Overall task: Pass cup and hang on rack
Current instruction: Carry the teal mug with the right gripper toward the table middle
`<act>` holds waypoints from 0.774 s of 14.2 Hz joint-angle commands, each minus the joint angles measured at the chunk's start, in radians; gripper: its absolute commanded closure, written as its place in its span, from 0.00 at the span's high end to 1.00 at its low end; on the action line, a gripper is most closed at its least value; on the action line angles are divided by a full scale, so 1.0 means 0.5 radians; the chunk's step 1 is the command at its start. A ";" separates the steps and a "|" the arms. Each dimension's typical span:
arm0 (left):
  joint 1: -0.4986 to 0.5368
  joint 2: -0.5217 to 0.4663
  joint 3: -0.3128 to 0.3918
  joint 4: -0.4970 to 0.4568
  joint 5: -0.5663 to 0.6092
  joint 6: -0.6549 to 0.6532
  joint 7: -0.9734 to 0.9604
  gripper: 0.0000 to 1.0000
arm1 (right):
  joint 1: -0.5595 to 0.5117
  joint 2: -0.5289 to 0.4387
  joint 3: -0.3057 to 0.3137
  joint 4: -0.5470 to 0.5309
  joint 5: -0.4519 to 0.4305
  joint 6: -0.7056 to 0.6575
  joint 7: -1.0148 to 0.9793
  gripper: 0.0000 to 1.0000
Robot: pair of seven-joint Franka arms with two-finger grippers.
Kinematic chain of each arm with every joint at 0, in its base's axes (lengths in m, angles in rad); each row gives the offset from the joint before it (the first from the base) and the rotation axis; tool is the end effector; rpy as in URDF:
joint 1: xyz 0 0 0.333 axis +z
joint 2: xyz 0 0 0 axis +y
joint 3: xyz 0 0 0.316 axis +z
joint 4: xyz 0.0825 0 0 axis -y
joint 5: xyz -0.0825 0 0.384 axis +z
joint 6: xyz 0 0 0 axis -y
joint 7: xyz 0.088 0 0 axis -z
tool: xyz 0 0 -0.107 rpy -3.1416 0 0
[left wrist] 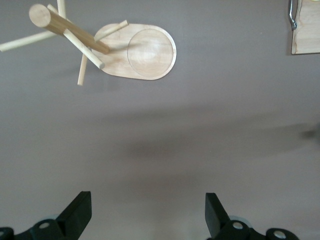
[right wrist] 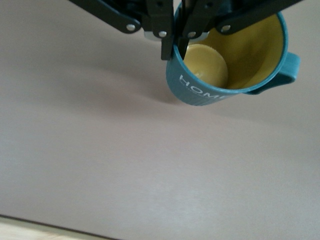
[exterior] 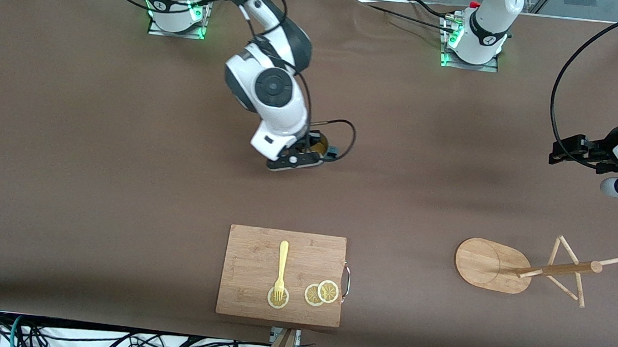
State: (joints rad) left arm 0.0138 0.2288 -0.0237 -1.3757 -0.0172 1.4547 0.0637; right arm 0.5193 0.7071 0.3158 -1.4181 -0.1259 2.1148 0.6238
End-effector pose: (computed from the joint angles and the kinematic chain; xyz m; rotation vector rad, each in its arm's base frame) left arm 0.6096 -0.0064 0.5727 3.1042 -0.1151 -0.2320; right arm 0.5240 0.5027 0.2977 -3.0390 -0.3074 0.0680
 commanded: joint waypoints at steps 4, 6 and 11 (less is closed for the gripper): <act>-0.018 0.033 0.001 0.070 0.007 -0.124 0.020 1.00 | 0.278 0.246 -0.199 0.182 -0.061 0.237 0.207 0.00; -0.022 0.052 -0.002 0.070 0.010 -0.124 0.035 1.00 | 0.278 0.215 -0.199 0.182 -0.040 0.219 0.234 0.94; -0.098 0.082 -0.057 0.058 -0.036 -0.114 0.280 1.00 | 0.091 -0.122 -0.199 0.179 -0.030 -0.200 0.210 1.00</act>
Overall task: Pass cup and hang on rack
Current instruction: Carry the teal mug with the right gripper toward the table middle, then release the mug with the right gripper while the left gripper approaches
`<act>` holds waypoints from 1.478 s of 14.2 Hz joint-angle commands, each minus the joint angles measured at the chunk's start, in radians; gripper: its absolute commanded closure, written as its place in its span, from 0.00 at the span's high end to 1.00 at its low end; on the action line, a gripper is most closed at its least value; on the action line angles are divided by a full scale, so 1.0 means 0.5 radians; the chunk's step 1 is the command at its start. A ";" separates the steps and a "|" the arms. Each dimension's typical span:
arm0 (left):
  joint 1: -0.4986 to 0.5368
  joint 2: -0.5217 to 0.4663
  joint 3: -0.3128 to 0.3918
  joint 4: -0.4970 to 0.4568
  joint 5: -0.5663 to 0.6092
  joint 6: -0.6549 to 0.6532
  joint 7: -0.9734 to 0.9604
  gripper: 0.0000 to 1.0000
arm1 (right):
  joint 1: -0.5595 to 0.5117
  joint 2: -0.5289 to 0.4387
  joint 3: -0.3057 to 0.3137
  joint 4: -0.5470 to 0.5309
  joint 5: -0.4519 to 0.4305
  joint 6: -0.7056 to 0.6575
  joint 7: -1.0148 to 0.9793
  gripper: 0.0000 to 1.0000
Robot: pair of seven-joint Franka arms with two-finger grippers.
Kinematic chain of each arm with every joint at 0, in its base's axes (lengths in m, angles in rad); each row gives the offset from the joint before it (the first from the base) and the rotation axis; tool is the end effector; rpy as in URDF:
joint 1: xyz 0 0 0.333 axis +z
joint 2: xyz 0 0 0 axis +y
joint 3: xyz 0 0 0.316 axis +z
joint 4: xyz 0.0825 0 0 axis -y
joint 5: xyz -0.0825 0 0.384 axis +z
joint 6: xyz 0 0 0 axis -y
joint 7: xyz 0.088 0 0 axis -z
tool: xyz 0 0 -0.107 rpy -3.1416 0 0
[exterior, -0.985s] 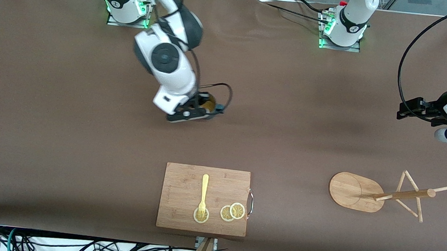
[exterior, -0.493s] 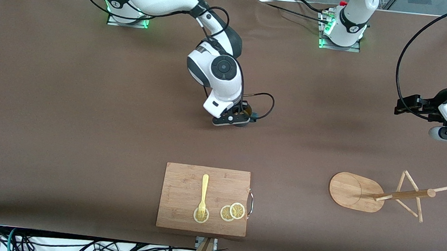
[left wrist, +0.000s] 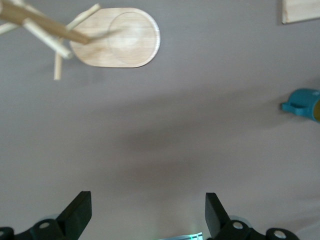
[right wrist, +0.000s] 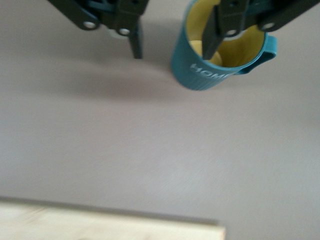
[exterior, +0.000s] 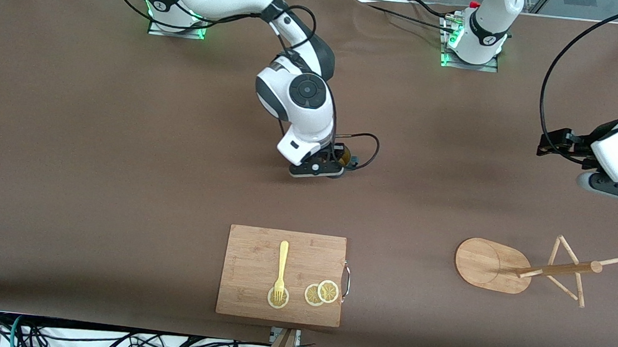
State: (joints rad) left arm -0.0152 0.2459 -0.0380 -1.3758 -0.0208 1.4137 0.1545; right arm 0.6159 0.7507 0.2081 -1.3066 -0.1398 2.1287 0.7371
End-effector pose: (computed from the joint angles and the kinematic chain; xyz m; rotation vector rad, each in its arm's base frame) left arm 0.6078 -0.0321 0.5595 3.0678 -0.3212 -0.3189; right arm 0.5407 0.5195 0.3086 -3.0635 -0.1458 -0.0765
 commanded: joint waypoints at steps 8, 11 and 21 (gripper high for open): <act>-0.095 0.100 -0.090 -0.233 -0.457 0.096 1.131 1.00 | -0.210 -0.746 -0.566 -0.050 -0.003 -0.971 -0.592 1.00; -0.065 0.134 -0.087 -0.457 -0.776 0.408 1.616 1.00 | -0.384 -0.875 -0.753 -0.059 0.208 -1.180 -1.037 1.00; -0.092 0.278 -0.090 -1.145 -1.652 1.213 3.136 1.00 | -1.330 -1.578 -0.389 -1.021 0.338 -0.736 -1.625 1.00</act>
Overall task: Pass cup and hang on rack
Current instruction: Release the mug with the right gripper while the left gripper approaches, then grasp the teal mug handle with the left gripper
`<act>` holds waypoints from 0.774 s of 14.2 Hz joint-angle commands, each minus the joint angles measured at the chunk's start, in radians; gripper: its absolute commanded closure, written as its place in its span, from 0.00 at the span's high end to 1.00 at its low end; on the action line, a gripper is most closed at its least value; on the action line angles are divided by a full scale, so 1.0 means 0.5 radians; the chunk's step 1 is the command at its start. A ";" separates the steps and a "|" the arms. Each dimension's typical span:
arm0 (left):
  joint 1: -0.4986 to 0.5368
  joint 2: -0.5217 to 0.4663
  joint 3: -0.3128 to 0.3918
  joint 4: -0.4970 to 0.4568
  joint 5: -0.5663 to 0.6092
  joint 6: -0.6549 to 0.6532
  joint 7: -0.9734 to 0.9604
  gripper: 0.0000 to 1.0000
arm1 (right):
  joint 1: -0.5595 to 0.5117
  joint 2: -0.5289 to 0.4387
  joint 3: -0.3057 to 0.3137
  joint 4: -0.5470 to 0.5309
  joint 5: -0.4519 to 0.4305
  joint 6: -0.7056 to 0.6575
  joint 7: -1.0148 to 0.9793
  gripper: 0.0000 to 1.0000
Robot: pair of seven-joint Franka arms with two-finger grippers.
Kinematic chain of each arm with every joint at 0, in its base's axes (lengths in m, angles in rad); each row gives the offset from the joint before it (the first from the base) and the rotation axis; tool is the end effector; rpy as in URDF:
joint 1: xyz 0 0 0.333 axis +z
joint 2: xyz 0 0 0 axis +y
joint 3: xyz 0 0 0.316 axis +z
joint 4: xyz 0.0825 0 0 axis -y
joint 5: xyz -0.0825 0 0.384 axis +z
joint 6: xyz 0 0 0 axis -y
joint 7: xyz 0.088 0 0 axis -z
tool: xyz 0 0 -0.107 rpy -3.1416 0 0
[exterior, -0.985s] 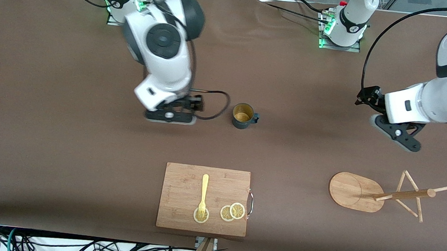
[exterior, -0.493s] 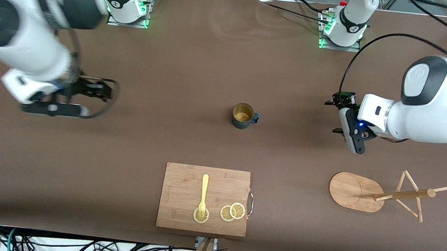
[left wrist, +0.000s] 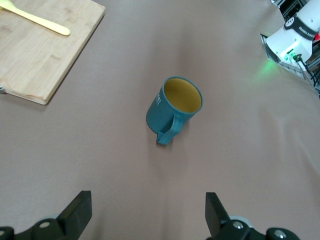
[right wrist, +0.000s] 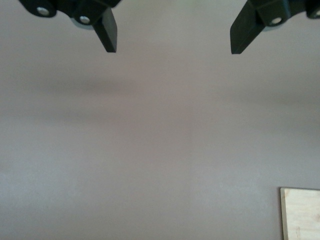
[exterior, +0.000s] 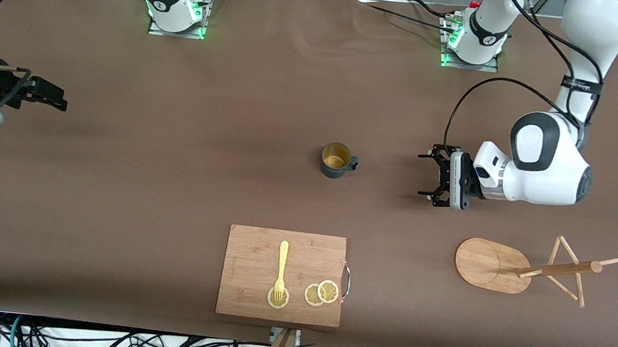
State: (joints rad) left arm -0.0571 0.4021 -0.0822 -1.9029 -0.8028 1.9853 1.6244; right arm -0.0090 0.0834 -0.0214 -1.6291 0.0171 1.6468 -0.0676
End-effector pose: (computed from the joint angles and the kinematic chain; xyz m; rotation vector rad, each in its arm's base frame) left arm 0.5912 -0.1260 0.2826 1.9090 -1.4528 0.3177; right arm 0.5809 -0.0155 0.5559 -3.1211 -0.0552 0.1013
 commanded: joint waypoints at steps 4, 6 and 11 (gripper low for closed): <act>-0.054 0.076 -0.001 -0.247 -0.562 0.183 0.738 1.00 | -0.092 -0.308 0.037 -0.335 -0.037 0.204 -0.003 1.00; -0.079 0.131 -0.001 -0.320 -0.774 0.223 1.008 1.00 | -0.092 -0.277 -0.009 -0.228 -0.037 0.012 -0.006 1.00; -0.137 0.337 -0.001 -0.394 -1.296 0.229 1.674 1.00 | -0.089 -0.191 -0.009 -0.104 -0.037 -0.131 -0.015 1.00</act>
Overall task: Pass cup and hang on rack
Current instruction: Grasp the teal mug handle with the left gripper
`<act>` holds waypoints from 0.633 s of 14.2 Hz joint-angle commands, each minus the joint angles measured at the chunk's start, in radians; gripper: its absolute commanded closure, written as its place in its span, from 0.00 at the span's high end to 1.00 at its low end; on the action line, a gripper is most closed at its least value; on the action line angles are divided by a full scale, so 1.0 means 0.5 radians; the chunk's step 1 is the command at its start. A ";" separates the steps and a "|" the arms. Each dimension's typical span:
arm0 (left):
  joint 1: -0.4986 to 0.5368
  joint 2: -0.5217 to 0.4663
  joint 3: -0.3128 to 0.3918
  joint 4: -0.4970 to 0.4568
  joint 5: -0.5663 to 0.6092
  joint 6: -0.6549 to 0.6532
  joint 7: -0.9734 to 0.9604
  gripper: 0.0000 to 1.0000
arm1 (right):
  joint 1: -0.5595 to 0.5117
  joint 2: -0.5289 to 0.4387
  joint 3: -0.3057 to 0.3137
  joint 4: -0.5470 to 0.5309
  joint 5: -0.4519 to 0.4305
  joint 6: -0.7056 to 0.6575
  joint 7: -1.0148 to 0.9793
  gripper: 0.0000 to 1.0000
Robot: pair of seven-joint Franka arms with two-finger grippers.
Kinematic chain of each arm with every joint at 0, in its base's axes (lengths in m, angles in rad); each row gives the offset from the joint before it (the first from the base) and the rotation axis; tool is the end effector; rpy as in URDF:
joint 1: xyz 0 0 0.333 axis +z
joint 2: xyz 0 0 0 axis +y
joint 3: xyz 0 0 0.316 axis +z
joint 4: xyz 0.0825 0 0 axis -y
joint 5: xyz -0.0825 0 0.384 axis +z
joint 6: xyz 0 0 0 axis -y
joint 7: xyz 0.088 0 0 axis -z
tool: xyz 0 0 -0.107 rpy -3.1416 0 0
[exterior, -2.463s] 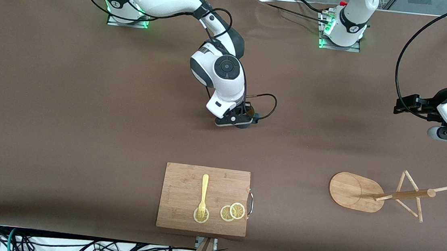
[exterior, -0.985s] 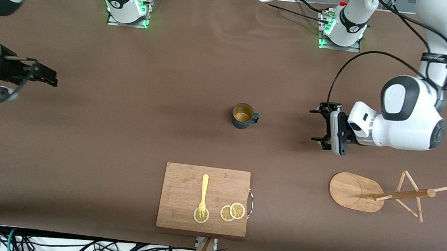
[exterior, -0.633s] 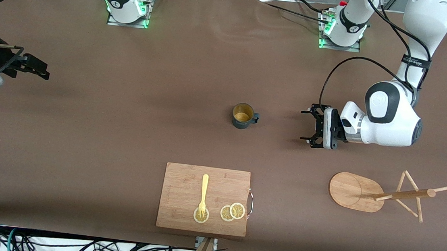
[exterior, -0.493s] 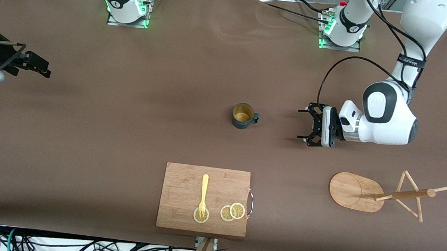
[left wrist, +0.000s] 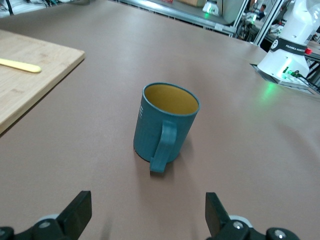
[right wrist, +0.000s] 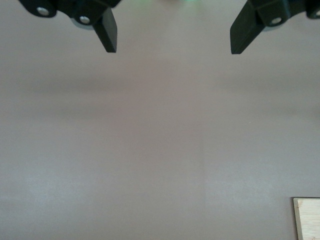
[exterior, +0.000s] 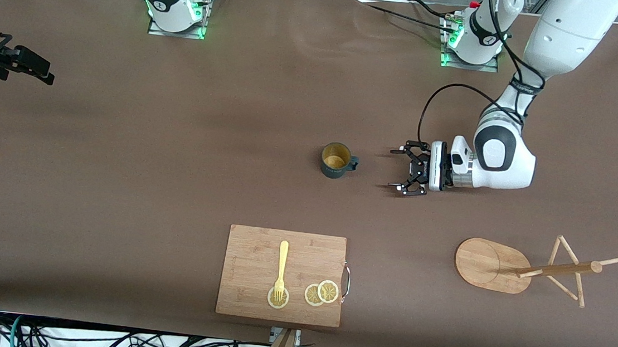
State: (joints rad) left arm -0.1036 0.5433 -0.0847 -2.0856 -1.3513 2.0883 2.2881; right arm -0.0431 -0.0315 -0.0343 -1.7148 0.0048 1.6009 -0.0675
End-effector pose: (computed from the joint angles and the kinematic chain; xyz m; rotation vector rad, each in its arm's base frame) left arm 0.5303 -0.1515 0.1518 1.6584 -1.3933 0.7324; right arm 0.5406 -0.0417 0.5764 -3.1271 0.0159 0.1279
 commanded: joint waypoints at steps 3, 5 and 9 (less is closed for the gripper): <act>-0.118 0.156 0.004 -0.020 -0.392 0.020 0.581 1.00 | -0.021 0.032 0.016 0.067 -0.013 -0.057 -0.012 1.00; -0.167 0.223 0.004 0.002 -0.515 0.023 0.676 1.00 | -0.021 0.032 0.016 0.064 -0.013 -0.060 -0.012 1.00; -0.256 0.272 0.004 0.029 -0.703 0.063 0.780 1.00 | -0.021 0.032 0.016 0.061 -0.013 -0.066 -0.012 1.00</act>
State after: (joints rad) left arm -0.2122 0.6662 -0.0868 -2.0927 -1.6583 2.1011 2.6165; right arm -0.0431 -0.0210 -0.0342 -1.7070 0.0048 1.5939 -0.0675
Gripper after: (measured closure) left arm 0.000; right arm 0.000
